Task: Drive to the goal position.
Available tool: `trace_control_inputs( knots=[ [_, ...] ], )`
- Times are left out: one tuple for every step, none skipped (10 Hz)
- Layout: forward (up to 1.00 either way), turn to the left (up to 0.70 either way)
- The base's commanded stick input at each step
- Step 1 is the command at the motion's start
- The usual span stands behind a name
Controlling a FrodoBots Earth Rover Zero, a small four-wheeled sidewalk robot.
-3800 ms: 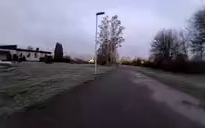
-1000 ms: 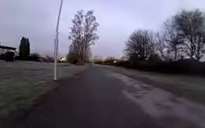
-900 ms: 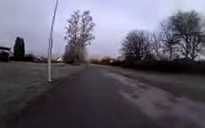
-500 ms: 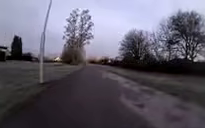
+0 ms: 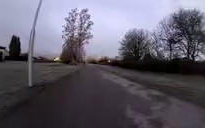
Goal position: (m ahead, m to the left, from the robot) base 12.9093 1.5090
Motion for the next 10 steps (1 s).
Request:
trace_control_inputs(
  knots=[
    [1.0, 0.0],
    [1.0, 0.0],
    [1.0, 0.0],
    [1.0, 0.0],
    [1.0, 0.0],
    [1.0, 0.0],
    [1.0, 0.0],
    [1.0, 0.0],
    [1.0, 0.0],
    [1.0, 0.0]
  ],
)
